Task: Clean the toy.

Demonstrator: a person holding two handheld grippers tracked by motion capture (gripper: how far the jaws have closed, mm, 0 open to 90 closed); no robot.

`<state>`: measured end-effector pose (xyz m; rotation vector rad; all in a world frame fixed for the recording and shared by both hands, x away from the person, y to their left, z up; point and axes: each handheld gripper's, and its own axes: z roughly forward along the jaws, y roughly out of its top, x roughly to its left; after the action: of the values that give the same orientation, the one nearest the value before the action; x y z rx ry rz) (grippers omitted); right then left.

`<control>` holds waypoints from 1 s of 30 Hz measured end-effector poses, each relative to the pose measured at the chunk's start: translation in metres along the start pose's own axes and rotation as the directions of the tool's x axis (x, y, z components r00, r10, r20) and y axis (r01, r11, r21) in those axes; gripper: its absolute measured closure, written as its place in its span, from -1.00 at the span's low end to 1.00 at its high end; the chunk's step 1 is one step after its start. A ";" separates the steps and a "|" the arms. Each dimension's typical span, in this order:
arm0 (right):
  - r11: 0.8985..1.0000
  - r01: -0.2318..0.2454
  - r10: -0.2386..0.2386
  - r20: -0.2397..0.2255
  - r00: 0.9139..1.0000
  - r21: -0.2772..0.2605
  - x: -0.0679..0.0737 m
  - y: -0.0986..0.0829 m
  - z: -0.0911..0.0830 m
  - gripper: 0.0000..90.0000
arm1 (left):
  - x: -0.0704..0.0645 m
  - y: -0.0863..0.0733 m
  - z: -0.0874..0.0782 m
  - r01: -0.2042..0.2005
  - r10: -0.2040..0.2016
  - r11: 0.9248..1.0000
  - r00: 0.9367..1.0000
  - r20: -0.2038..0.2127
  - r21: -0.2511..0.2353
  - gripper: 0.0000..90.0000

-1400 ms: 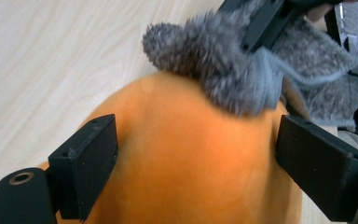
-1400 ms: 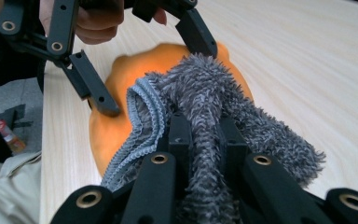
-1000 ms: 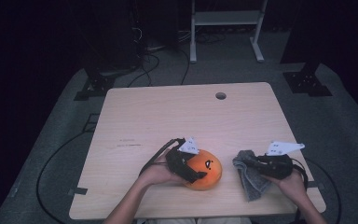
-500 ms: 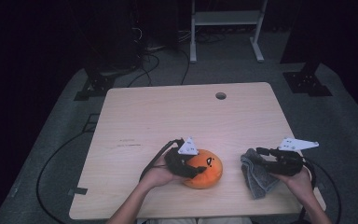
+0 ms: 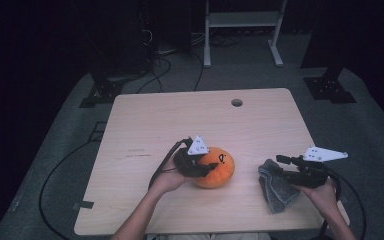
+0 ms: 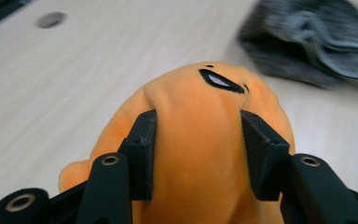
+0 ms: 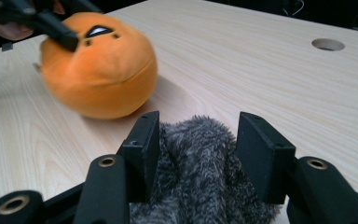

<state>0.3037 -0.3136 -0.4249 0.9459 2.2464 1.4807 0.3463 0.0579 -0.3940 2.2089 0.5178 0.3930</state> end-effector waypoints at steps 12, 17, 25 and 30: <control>1.000 -0.014 0.014 0.000 1.000 -0.016 -0.001 0.002 -0.003 -0.03 | 0.031 0.000 0.021 0.100 -0.102 0.995 0.990 -0.100 -0.026 0.03; 1.000 -0.010 0.010 0.002 1.000 -0.027 0.000 0.003 -0.005 -0.05 | 0.031 0.000 0.020 0.129 -0.132 0.991 0.986 -0.100 -0.038 -0.31; 0.999 -0.006 0.006 0.005 1.000 -0.033 0.002 0.006 -0.007 -0.08 | 0.028 0.000 0.002 0.143 -0.149 0.988 0.983 -0.106 -0.064 -0.59; 0.999 -0.018 0.018 0.005 1.000 -0.027 0.001 0.005 -0.007 -0.14 | 0.028 -0.004 -0.010 0.150 -0.158 0.985 0.982 -0.101 -0.085 -0.63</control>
<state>0.3011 -0.3162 -0.4172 0.9639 2.2139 1.5103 0.3649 0.0801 -0.3879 2.0654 0.7153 0.4440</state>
